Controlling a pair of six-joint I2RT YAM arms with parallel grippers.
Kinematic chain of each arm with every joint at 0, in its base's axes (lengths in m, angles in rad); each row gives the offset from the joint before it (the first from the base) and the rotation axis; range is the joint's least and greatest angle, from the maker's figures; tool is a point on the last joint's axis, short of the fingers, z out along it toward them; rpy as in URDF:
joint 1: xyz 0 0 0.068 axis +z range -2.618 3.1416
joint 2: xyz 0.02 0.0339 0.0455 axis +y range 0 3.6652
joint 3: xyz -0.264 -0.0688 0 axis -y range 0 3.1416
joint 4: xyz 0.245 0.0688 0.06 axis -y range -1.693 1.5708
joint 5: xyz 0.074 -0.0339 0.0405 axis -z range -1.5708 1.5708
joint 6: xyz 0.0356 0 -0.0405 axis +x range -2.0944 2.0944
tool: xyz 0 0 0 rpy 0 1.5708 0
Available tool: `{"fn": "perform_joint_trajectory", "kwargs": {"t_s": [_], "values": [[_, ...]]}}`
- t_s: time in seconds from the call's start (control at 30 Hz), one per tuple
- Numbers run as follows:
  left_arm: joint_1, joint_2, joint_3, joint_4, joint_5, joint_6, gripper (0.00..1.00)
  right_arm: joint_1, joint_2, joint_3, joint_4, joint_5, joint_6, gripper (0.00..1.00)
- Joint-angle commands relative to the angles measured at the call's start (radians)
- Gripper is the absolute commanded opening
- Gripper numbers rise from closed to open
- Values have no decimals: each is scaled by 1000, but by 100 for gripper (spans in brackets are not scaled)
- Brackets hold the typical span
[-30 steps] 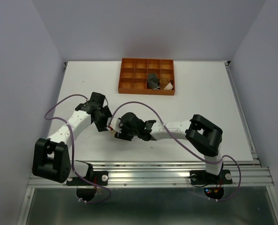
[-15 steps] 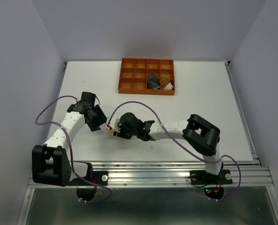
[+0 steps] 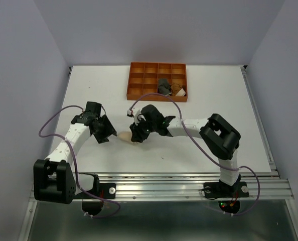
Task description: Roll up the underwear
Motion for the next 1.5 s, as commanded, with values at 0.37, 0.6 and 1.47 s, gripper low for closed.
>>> {"fn": "perform_joint_trajectory", "kwargs": {"t_s": [0.37, 0.6, 1.47], "values": [[-8, -29, -138, 221, 241, -20, 64, -159, 154, -76, -140, -333, 464, 1], [-36, 31, -135, 320, 275, -37, 66, -198, 182, -104, -142, -310, 517, 1], [-258, 169, -104, 241, -31, -284, 61, -198, 128, -111, -142, -215, 412, 1]]}}
